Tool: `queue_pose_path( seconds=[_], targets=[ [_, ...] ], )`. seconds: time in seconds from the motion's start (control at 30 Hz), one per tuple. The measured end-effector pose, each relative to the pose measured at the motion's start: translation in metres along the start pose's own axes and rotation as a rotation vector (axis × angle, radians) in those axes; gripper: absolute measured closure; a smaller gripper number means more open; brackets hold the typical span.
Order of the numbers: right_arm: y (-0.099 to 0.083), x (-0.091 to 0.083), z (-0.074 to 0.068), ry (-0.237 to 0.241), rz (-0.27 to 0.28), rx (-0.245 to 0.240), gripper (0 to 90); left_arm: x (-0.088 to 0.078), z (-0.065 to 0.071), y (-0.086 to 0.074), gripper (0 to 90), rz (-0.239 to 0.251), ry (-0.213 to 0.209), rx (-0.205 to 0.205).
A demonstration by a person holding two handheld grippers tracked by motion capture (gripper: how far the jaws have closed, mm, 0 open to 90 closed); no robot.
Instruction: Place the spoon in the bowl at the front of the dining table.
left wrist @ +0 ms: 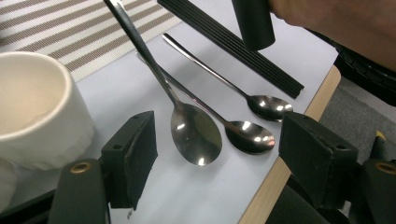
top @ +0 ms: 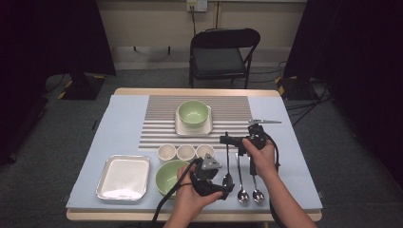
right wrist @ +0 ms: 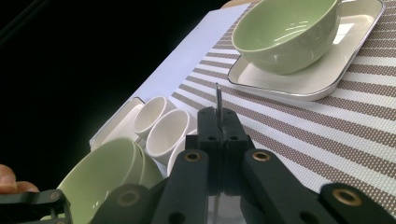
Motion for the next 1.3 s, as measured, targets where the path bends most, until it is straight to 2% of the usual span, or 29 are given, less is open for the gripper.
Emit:
queue_pose_path(
  seconds=[0.1, 0.5, 0.9, 1.07, 1.3],
  targets=[
    [0.003, 0.0, 0.0, 0.0, -0.001, -0.004, 89.9, -0.001, -0.002, 0.001, 26.0, -0.006, -0.006, -0.014],
    [0.014, 0.001, -0.005, 0.006, 0.0, -0.014, 89.9, -0.01, -0.015, 0.009, 24.7, -0.015, 0.0, -0.011],
    [0.024, -0.001, -0.007, 0.007, 0.02, -0.013, 89.9, -0.014, -0.027, 0.013, 24.3, -0.011, -0.013, -0.044],
    [0.026, 0.0, -0.009, 0.013, 0.026, -0.01, 89.9, -0.016, -0.03, 0.014, 24.7, -0.017, -0.012, -0.039],
    [0.03, 0.001, -0.011, 0.024, 0.044, -0.005, 89.9, -0.018, -0.036, 0.016, 24.7, -0.013, -0.022, -0.053]
  ],
)
Point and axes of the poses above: each handheld gripper's, and its own axes: x roughly forward along the jaws, y roughly out of its top, z roughly to its right, the point moved 2 cm from there along x, roughly forward along the jaws, and after that the axes turned 4 degrees about y, right-handed, at the moved point
